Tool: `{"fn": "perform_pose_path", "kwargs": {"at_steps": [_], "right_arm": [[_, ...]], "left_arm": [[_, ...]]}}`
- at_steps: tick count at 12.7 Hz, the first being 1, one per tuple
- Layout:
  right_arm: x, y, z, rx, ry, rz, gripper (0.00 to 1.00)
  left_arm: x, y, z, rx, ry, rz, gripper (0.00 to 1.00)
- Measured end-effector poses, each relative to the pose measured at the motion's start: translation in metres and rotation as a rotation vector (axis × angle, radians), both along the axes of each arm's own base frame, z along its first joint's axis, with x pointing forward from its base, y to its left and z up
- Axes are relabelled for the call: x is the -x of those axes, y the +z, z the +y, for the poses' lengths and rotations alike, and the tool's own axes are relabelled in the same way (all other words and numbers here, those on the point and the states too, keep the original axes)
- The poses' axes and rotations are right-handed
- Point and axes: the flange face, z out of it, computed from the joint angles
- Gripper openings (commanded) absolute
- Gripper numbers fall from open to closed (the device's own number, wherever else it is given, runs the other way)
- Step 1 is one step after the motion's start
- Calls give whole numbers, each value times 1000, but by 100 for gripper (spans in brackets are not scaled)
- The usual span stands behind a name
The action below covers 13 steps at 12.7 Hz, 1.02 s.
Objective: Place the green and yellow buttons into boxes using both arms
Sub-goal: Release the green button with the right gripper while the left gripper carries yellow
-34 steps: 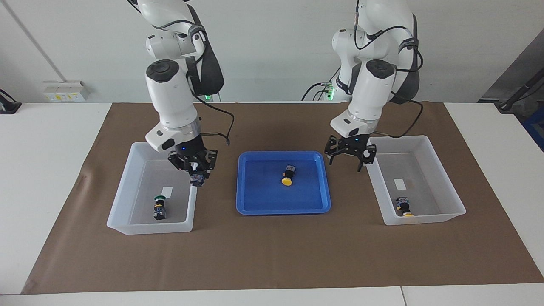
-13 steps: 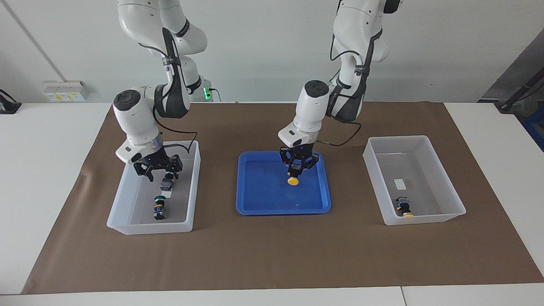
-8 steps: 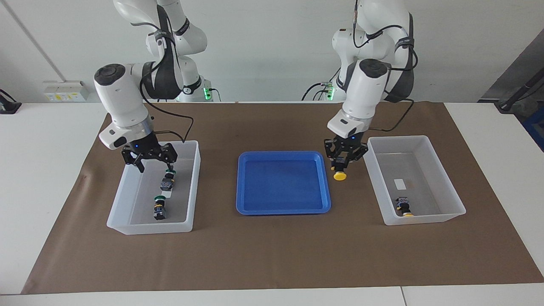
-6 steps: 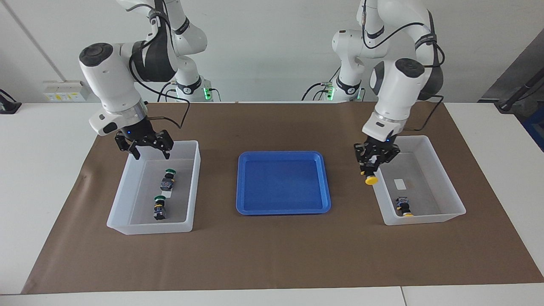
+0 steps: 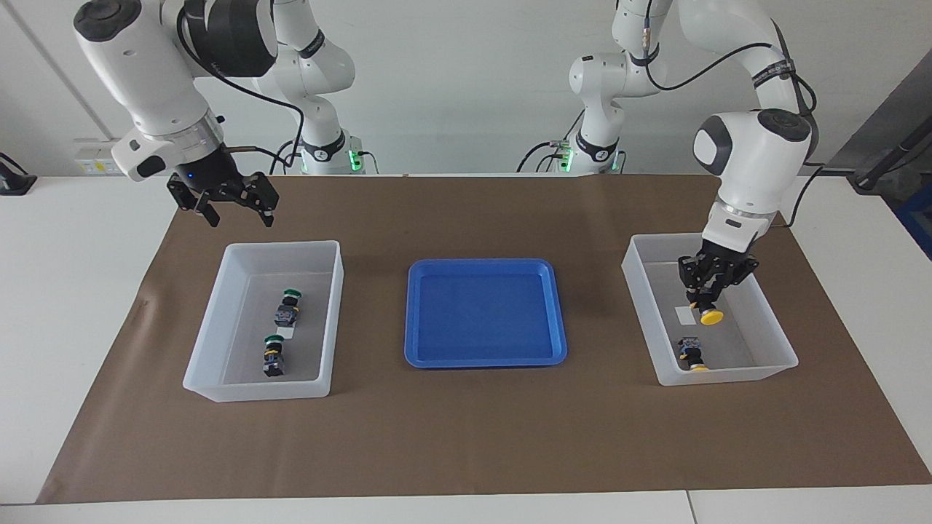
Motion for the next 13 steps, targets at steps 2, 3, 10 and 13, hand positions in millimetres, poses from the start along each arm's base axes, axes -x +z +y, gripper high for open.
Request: {"fn": "perform_pose_path", "kwargs": {"at_steps": [2,3,10,13], "right_arm": [[5,1,-20,-2,5,30,100],[8,4,-36,-4,6,32,100],[21,62,-46,33,24,-19,100],[20,61,-44,35,29,-16,100]], "left_arm": [[-11,-27,15,-2,23,-24,0],[-17,-42,19,-2,29,-38,0],[-42,-85,30,-7,33,-51,0],[-44,-95,30,-22,-14,-51,5]]}}
